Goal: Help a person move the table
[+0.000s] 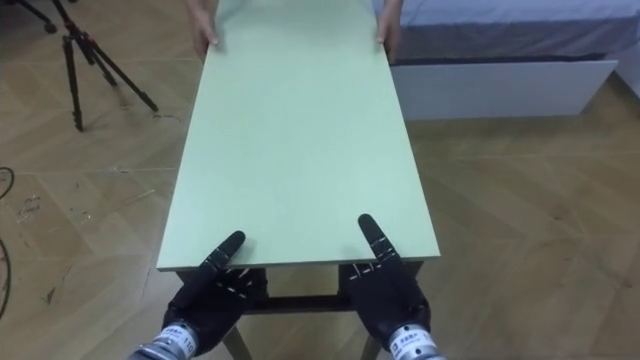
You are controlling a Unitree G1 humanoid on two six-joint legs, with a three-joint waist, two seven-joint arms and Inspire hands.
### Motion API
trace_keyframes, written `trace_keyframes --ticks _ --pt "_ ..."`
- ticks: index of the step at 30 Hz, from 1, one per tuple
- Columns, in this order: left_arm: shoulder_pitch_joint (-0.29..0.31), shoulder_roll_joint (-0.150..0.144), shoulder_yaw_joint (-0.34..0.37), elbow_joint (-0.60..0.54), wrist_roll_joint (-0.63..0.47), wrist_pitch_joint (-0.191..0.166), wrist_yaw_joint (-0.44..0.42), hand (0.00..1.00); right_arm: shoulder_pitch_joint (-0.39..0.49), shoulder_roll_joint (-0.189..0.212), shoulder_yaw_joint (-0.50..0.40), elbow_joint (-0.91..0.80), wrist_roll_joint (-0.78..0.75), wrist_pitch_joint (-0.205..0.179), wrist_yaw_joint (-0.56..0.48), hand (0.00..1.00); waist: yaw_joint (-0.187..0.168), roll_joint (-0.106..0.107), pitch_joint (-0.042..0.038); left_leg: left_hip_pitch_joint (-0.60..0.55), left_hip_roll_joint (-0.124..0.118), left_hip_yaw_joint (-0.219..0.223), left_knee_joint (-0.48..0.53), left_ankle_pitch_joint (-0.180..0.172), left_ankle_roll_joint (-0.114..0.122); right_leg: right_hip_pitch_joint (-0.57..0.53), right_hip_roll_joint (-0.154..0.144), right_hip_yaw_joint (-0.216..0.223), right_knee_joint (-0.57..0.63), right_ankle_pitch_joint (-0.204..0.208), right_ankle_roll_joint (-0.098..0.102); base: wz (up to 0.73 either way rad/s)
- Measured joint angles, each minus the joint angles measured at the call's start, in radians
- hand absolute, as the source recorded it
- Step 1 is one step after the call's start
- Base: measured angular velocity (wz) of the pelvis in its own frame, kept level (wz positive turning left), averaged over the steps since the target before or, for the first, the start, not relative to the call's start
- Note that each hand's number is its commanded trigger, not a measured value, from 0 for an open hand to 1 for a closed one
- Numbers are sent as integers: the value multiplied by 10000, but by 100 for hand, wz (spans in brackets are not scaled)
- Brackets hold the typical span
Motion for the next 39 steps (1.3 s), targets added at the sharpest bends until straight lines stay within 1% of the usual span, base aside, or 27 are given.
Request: trace_keyframes --ticks 6,11,12,13,14,15,16,17,18,21,24,26,30,32,34,35,37,39 --pt "-43 -49 1 -11 -21 -33 129 0 -36 143 4 9 -7 21 0 0 -23 -12 9 3 -4 0 -2 0 0 13 -9 -20 -22 28 3 0" --pt "-52 -183 2 -14 -631 -123 129 0 -56 231 4 15 -1 37 -18 0 -9 -15 26 15 -5 -1 -6 0 0 19 -6 -8 -24 29 4 0" --pt "-52 -208 2 -16 -699 -141 129 5 -57 233 3 14 7 36 -18 0 7 -14 30 17 -5 -1 -6 0 0 22 -6 -9 -27 29 4 0" --pt "-52 -247 2 -17 -783 -187 128 6 -59 242 3 14 25 34 -18 0 15 -11 37 18 -5 -1 -5 0 0 25 -6 -10 -30 30 3 0" --pt "-52 -266 2 -17 -787 -243 128 27 -64 254 3 14 31 34 -18 0 12 -7 49 17 -3 -1 -5 0 0 25 -6 -15 -36 31 3 0" --pt "-52 -270 2 -20 -787 -262 128 65 -67 261 3 14 31 34 -18 0 5 -6 56 12 -4 -1 -4 0 0 21 -7 -17 -38 31 3 0" --pt "-52 -271 2 -39 -788 -293 128 87 -83 267 4 13 30 34 -18 40 3 -3 75 3 -5 -1 -4 0 0 7 -11 -18 -44 31 3 0" --pt "-52 -272 2 -74 -787 -313 129 100 -110 284 2 14 29 34 -17 85 -4 3 95 -7 -7 -1 -4 0 0 -11 -14 -16 -56 31 3 0" --pt "-52 -272 5 -82 -787 -318 134 100 -117 284 0 14 28 34 -17 100 -11 9 99 -12 -8 0 -5 0 0 -18 -15 -16 -57 30 3 0" --pt "-51 -266 46 -141 -785 -324 190 100 -133 302 -2 13 27 34 -17 100 -25 25 104 -79 -9 1 -1 0 0 -79 -22 -33 -51 32 0 0" --pt "-38 -304 -23 -334 -793 -310 190 100 -163 301 0 19 28 31 -99 100 32 43 112 -100 -9 -34 2 1 -1 -92 -23 -40 -47 37 -1 4" --pt "-9 -302 -132 -529 -793 -284 165 100 -354 325 -1 424 23 -37 -510 100 67 59 105 -173 -12 -70 13 5 -4 -125 -15 -39 -27 46 5 7" --pt "7 -324 -240 -792 -773 -263 118 100 -594 342 20 780 0 -40 -1001 100 83 76 94 -204 -5 -107 10 10 -11 -140 -1 -40 -36 48 4 1" --pt "7 -299 -303 -796 -775 -236 118 100 -611 332 172 780 -37 -248 -1100 100 166 81 85 -198 -3 -117 9 10 -10 -141 10 -40 -37 48 4 -3" --pt "7 -288 -338 -804 -749 -235 119 100 -627 230 254 779 -45 -363 -1101 100 191 79 83 -190 -7 -118 9 10 -10 -136 6 -43 -36 48 5 -2" --pt "8 -241 -430 -823 -688 -274 119 100 -626 211 374 780 -62 -503 -1139 100 228 79 83 -189 -7 -119 7 10 -10 -135 4 -55 -37 48 6 0" --pt "8 -245 -449 -834 -662 -292 120 100 -625 212 405 780 -62 -588 -1148 100 242 75 82 -195 -5 -119 1 10 -10 -138 -1 -76 -40 48 6 0" --pt "8 -225 -451 -833 -660 -310 127 100 -626 211 430 780 -62 -595 -1157 100 251 74 81 -191 -4 -119 1 10 -11 -135 -2 -75 -40 48 6 0"
